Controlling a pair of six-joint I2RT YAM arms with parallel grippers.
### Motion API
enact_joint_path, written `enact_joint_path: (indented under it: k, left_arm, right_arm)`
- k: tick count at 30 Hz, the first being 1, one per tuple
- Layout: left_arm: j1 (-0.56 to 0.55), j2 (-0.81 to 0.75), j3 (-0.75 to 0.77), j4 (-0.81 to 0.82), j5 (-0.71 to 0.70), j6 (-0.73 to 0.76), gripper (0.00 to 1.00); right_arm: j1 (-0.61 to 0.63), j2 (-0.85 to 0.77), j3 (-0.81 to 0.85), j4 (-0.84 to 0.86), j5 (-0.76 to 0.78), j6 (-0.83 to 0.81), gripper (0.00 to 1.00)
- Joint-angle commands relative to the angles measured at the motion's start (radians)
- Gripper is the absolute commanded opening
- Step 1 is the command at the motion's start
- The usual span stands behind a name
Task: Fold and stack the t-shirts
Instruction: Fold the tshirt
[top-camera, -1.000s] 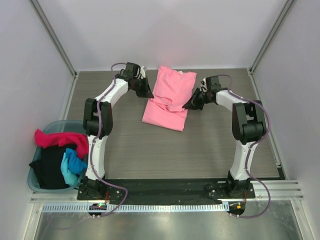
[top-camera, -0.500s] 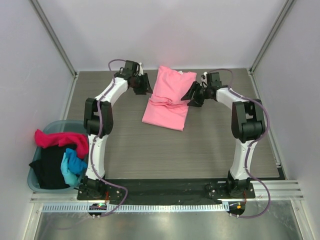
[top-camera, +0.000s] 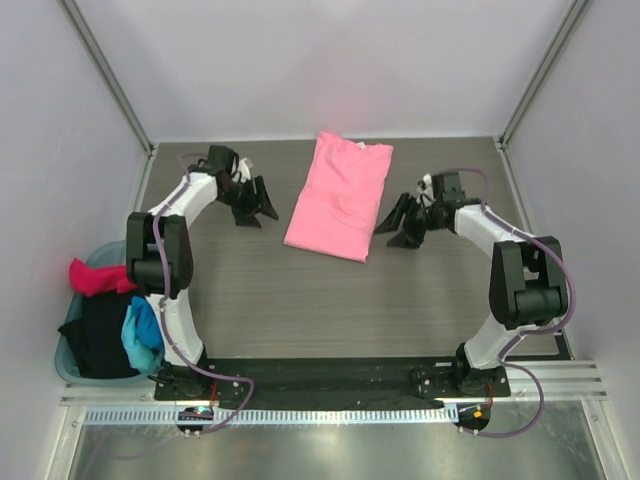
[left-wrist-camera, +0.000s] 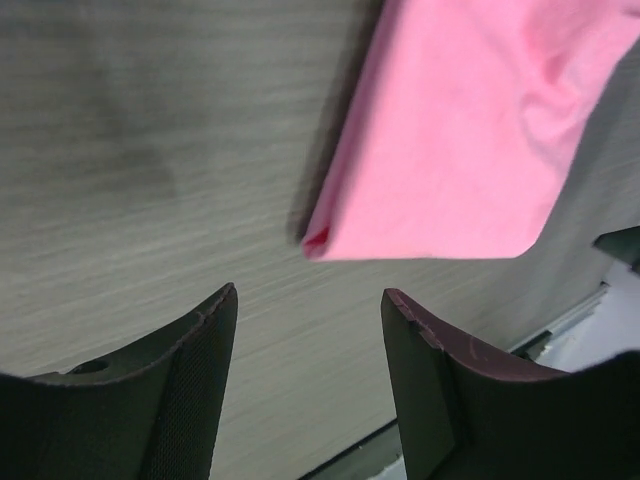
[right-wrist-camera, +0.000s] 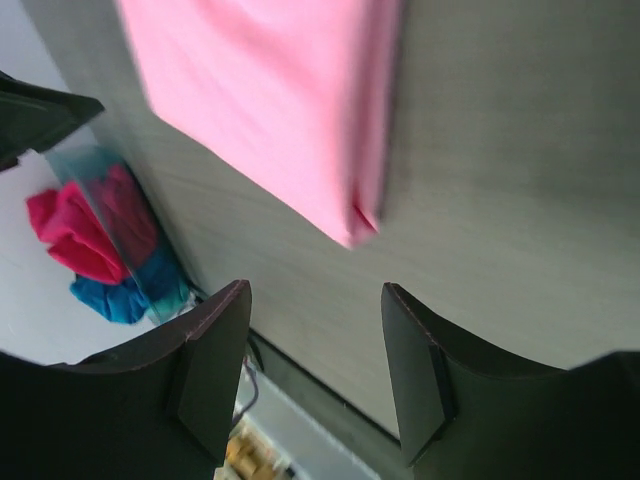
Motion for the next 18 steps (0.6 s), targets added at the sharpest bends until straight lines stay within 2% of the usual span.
enact_joint_path:
  k: [1,12,18]
  left_arm:
    - [0.000,-0.001,-0.094,-0.010,0.139,-0.044,0.61]
    - [-0.004,0.065,-0.159,0.104,0.207,-0.141,0.60]
    - [-0.037,0.111,-0.133,0.110,0.221,-0.150,0.56]
  right_arm:
    - [0.036,-0.009,-0.103,-0.060,-0.048,0.042,0.60]
    - [0.123,0.026,-0.206,0.201,-0.084,0.232,0.58]
    - [0.128,0.081,-0.201,0.218,-0.076,0.255,0.57]
